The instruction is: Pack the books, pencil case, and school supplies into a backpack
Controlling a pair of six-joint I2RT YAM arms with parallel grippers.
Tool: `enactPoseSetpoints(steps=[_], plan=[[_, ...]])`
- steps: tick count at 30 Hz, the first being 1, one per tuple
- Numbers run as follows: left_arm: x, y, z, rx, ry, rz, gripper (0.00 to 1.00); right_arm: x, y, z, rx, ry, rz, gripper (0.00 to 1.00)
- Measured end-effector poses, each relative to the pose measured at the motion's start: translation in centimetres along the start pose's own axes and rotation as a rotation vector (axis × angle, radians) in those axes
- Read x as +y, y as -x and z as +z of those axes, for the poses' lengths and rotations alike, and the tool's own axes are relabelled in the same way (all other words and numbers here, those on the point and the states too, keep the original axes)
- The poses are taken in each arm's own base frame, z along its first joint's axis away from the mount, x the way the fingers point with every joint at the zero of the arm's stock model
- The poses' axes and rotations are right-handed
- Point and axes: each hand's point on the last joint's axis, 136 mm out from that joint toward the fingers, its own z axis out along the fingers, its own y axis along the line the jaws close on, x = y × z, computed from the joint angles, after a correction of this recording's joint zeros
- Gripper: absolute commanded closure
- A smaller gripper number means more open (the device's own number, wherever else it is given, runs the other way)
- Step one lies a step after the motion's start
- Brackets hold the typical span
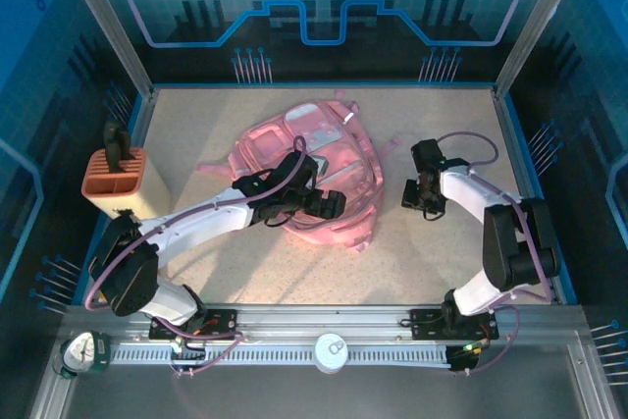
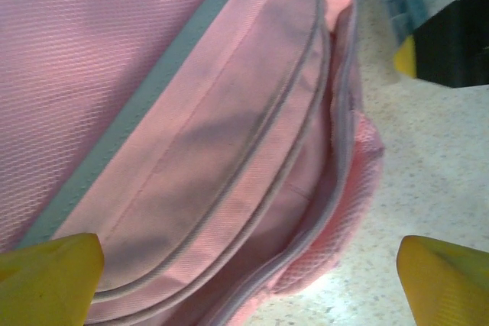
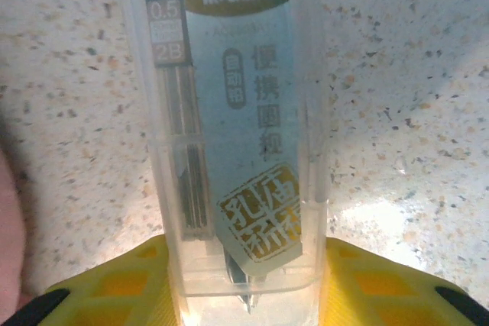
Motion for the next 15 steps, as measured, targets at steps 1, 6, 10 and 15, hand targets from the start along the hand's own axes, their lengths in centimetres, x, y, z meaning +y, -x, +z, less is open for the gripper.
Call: enactPoseSetpoints(steps=[1, 6, 10, 15], plan=[[0.4, 0.0, -0.1, 0.003, 0.018, 0.017, 0.01, 0.1, 0.1, -0.5, -0.011, 0.006, -0.008, 0.60], [1.6, 1.0, -0.8, -0.009, 0.094, 0.136, 0.06, 0.7, -0.1, -3.1, -0.057, 0.046, -0.050, 0.60], [1.5, 1.5, -1.0, -0.016, 0.094, 0.241, 0.07, 1.7, -1.1, -5.0, -0.072, 0.089, -0.106, 0.60], [1.4, 1.3, 0.0, 0.011, 0.089, 0.357, 0.09, 2.5, -2.8, -6.1, -0.048, 0.114, -0.162, 0.60]])
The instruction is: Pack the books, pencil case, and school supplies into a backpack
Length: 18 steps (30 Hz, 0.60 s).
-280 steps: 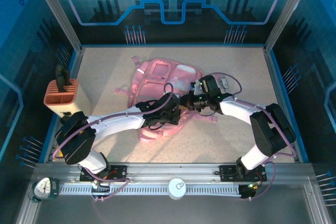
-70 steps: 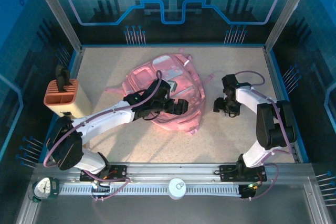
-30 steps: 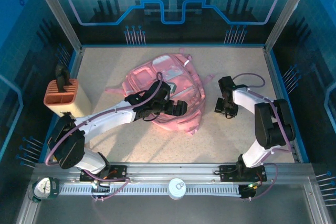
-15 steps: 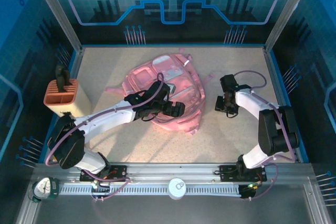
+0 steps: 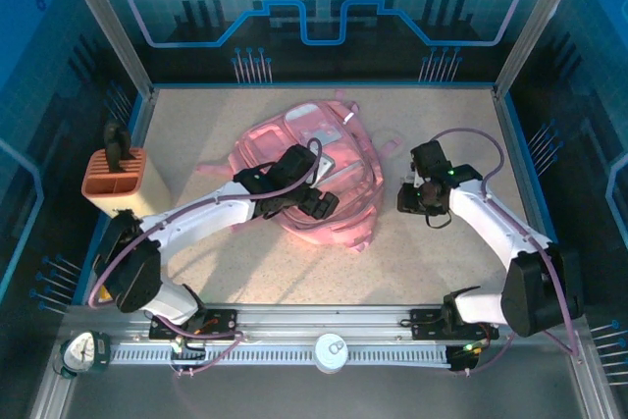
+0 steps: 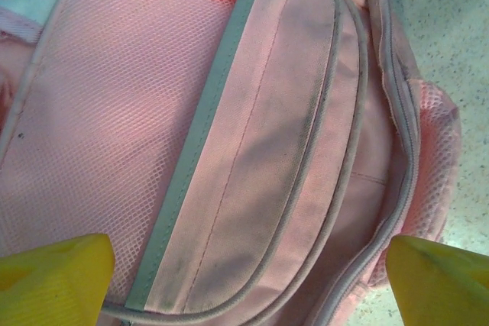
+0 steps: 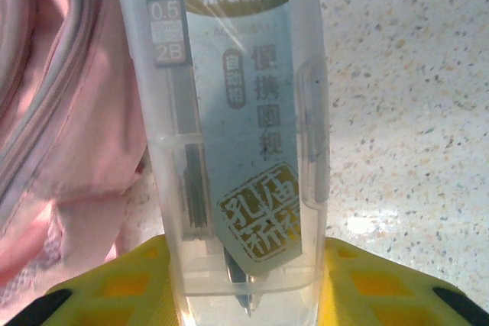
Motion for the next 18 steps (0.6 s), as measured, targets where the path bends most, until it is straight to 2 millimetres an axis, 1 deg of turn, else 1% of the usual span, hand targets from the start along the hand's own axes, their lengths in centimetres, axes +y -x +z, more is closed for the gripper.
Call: enactPoseSetpoints(steps=[6, 9, 15, 18], plan=[[-0.1, -0.2, 2.0, 0.043, 0.003, 0.088, 0.09, 2.3, -2.0, -1.0, 0.031, 0.046, -0.085, 0.59], [-0.1, -0.3, 2.7, 0.059, 0.004, 0.120, 0.09, 3.0, -2.7, -1.1, 0.049, 0.060, -0.117, 0.60], [-0.1, 0.0, 3.8, 0.079, 0.008, 0.167, 0.10, 3.4, -3.2, -1.2, 0.063, 0.075, -0.128, 0.59], [-0.2, -0.2, 4.7, 0.098, 0.010, 0.187, 0.07, 3.5, -3.2, -1.2, 0.062, 0.077, -0.130, 0.59]])
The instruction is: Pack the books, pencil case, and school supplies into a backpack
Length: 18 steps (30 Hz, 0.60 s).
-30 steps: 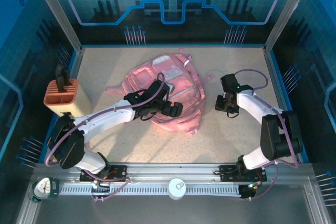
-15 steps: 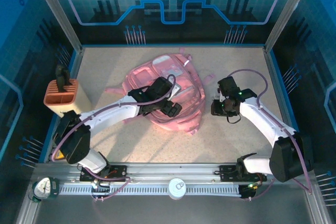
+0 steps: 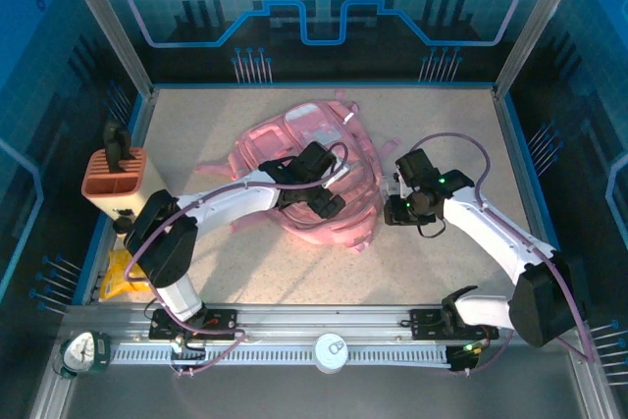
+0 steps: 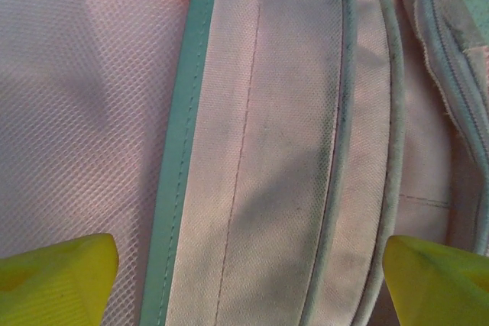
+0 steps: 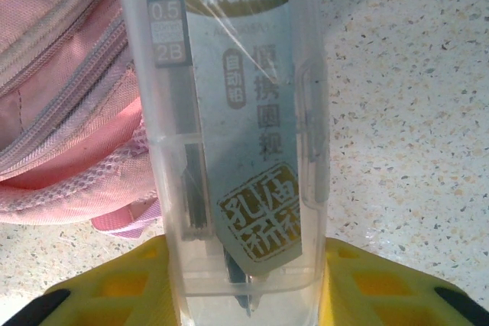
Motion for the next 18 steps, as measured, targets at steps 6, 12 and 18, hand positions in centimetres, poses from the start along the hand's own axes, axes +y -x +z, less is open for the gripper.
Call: enactPoseSetpoints(steps=[6, 12, 18], plan=[[1.5, -0.7, 1.8, 0.036, 0.114, 0.034, 0.07, 0.1, 0.0, -0.1, -0.003, 0.004, -0.001, 0.58], [1.8, -1.0, 2.9, 0.062, 0.168, 0.064, 0.25, 0.2, 0.1, -0.1, -0.005, 0.012, -0.005, 0.58], [2.3, -0.3, 2.0, 0.034, 0.164, 0.041, 0.33, 0.3, 0.1, -0.1, -0.003, 0.020, -0.005, 0.59]])
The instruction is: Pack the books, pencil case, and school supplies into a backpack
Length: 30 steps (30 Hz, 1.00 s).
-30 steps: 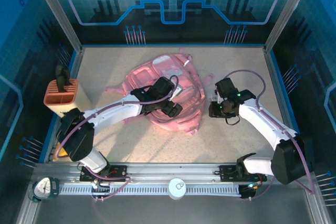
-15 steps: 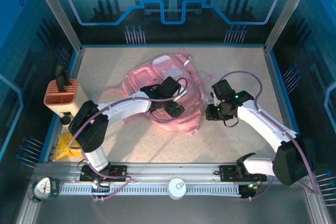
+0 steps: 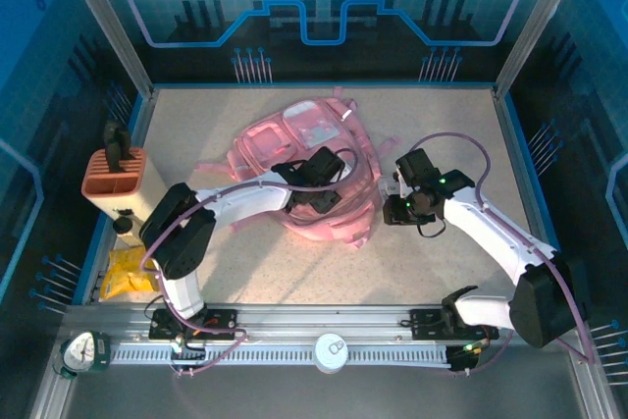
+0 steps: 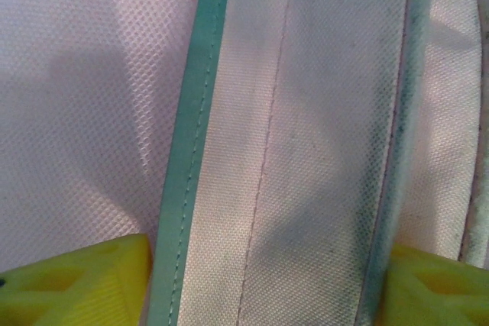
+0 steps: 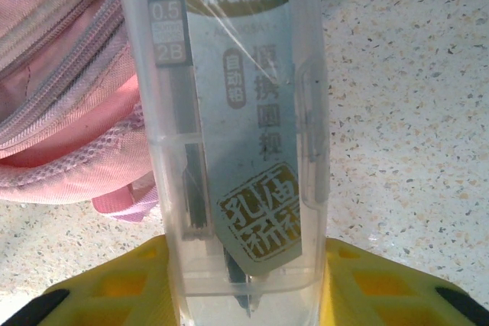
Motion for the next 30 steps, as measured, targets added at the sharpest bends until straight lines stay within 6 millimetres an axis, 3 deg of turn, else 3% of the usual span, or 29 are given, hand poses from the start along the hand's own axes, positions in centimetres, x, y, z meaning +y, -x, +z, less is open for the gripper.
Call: enactPoseSetpoints(steps=[7, 10, 14, 18, 24, 30], plan=[[2.4, 1.4, -2.0, -0.055, -0.013, -0.090, 0.37, 0.5, 0.3, -0.1, -0.012, 0.025, -0.009, 0.59], [2.6, 1.8, -2.2, -0.063, -0.013, -0.113, 0.50, 0.9, 0.5, -0.1, -0.020, 0.047, -0.010, 0.59], [2.5, 2.2, -2.1, -0.064, -0.016, -0.146, 0.81, 1.4, 0.7, -0.2, -0.028, 0.073, -0.011, 0.59], [2.5, 3.1, -2.4, -0.071, -0.026, -0.195, 0.99, 1.8, 0.6, -0.1, -0.022, 0.098, -0.009, 0.59], [2.0, 5.5, -3.4, -0.074, -0.046, -0.300, 1.00, 2.7, 0.9, -0.2, -0.028, 0.143, 0.001, 0.59], [0.0, 7.4, -4.1, -0.090, -0.127, -0.491, 1.00, 3.8, 2.3, 0.0, -0.035, 0.173, 0.015, 0.58]])
